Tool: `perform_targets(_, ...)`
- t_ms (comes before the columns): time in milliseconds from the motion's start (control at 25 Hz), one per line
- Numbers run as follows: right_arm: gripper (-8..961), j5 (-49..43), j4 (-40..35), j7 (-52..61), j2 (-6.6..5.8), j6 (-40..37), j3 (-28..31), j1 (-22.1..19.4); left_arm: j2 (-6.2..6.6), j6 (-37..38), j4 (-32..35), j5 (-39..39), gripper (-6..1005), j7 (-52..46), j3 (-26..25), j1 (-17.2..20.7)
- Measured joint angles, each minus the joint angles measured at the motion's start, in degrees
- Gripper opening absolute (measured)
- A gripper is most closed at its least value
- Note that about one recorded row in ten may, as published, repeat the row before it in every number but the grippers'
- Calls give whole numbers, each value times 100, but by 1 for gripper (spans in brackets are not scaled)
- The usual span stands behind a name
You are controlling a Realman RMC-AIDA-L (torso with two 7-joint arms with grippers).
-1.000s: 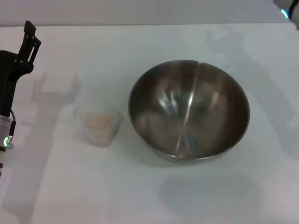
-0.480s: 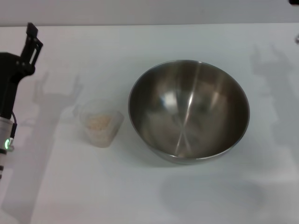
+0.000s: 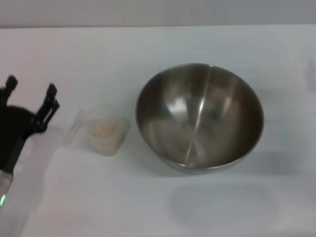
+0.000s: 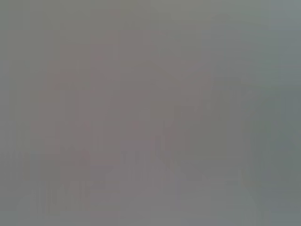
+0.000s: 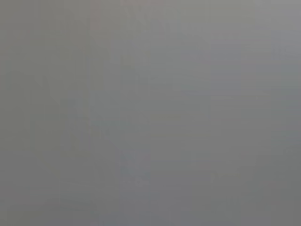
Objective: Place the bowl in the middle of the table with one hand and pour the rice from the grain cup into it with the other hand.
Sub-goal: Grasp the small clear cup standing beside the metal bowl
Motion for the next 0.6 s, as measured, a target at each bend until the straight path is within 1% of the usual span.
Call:
perform_targets(200,433,0,281,-5,-26,13,271,160,16,-9,172,1,867,-49,460,247)
perform_targets(320,433,-3,329,-10,-59,51,399,233,11,-24,209,-2,867,-47,615,351)
perform_targets(440,433,-6,350,-22,-110,158,456,317,9,-41,210,-2,867,-47,753,397)
perform_targets(600,433,-5,354,-37,-131,211,458,350,-2,-253,177,-2,867,-42,959,362)
